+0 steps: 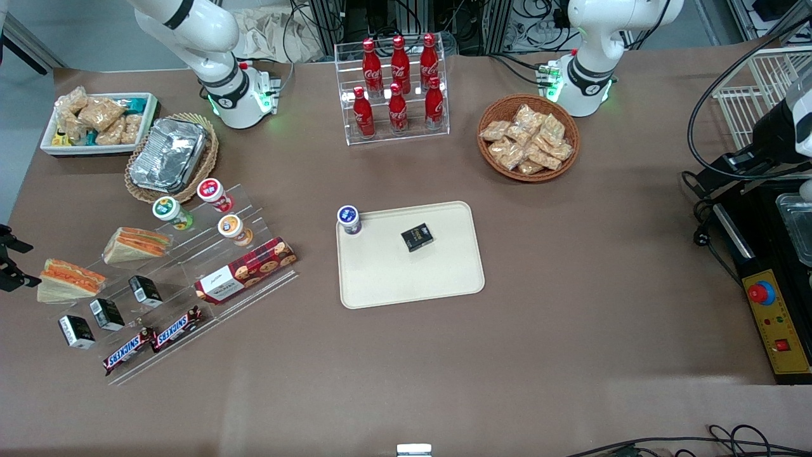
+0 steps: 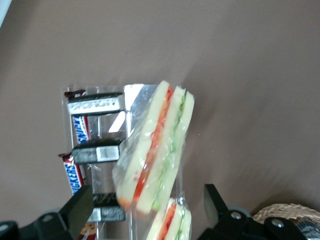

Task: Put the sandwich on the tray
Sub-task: 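Lower the open right gripper onto the wrapped triangle sandwich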

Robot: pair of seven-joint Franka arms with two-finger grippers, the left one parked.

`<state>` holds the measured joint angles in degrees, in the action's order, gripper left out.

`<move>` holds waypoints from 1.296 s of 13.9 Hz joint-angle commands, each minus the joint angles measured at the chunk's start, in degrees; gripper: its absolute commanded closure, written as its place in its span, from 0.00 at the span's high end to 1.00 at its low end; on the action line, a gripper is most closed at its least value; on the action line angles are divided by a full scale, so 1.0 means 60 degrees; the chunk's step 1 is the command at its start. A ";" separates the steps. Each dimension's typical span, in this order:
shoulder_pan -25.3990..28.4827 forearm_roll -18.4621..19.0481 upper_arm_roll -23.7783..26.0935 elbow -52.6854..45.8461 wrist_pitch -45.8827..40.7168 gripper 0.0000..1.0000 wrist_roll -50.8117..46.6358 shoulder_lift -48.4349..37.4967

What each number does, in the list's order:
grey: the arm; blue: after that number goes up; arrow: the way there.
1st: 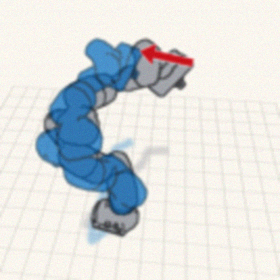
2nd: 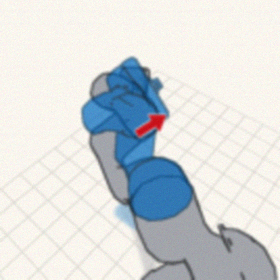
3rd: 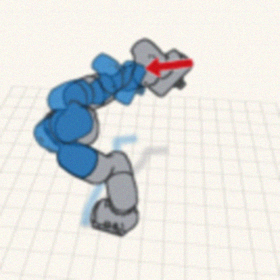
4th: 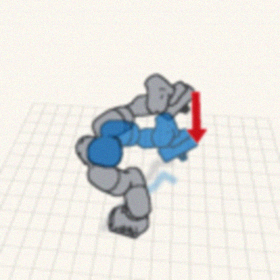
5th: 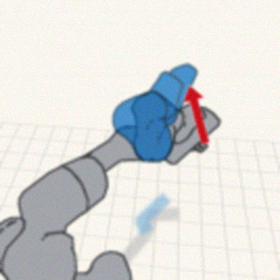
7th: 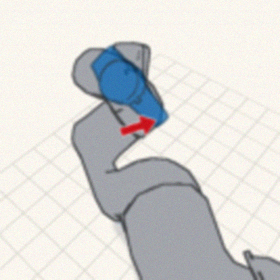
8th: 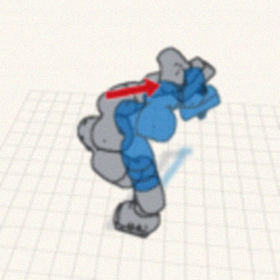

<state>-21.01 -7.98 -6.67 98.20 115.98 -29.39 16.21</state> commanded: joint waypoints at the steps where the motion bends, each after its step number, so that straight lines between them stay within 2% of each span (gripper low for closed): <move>1: -0.0249 -0.0660 -0.0002 -0.0386 -0.0024 0.99 -0.0155 0.0243; 5: -0.0235 -0.0997 -0.0002 -0.0371 0.0107 0.99 -0.0331 0.0491; 18: -0.0132 -0.1174 0.0056 -0.0356 0.0269 0.98 -0.0521 0.1049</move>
<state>-21.96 -12.68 -6.26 97.58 117.42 -32.24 21.28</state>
